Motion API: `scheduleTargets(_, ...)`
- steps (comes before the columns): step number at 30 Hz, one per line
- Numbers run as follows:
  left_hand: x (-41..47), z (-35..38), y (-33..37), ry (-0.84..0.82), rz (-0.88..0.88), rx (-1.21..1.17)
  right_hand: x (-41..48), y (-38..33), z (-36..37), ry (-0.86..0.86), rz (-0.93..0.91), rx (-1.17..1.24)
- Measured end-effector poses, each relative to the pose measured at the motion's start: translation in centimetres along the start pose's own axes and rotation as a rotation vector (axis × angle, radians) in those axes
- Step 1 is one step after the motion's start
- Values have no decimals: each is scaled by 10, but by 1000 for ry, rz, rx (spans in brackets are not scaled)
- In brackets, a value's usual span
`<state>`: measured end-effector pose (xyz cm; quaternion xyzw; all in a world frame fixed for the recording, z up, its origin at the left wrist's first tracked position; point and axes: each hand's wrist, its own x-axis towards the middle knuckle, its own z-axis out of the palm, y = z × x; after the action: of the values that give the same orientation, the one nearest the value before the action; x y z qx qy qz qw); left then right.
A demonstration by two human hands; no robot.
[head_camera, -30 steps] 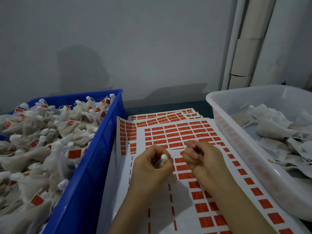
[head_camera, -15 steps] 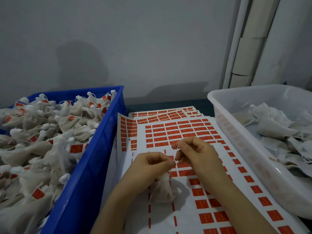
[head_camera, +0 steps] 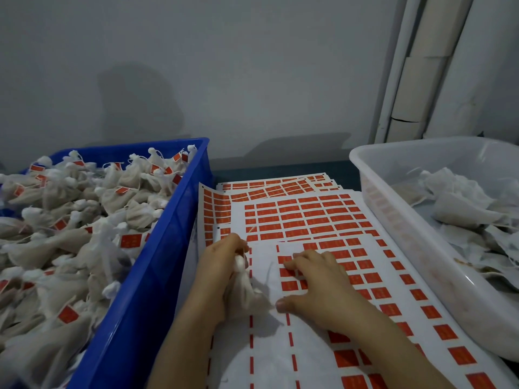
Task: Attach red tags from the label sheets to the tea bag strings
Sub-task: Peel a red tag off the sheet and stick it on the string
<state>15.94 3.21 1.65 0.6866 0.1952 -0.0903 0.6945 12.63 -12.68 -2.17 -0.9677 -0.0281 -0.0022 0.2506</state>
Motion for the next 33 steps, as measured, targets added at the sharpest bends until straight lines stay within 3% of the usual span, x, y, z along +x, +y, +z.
scheduleTargets(14, -1, 10, -19, -52, 146, 427, -3, -9, 0, 79, -72, -58)
scheduleTargets(33, 2, 6, -19, -62, 120, 445, -3, -7, 0, 86, -4, 64)
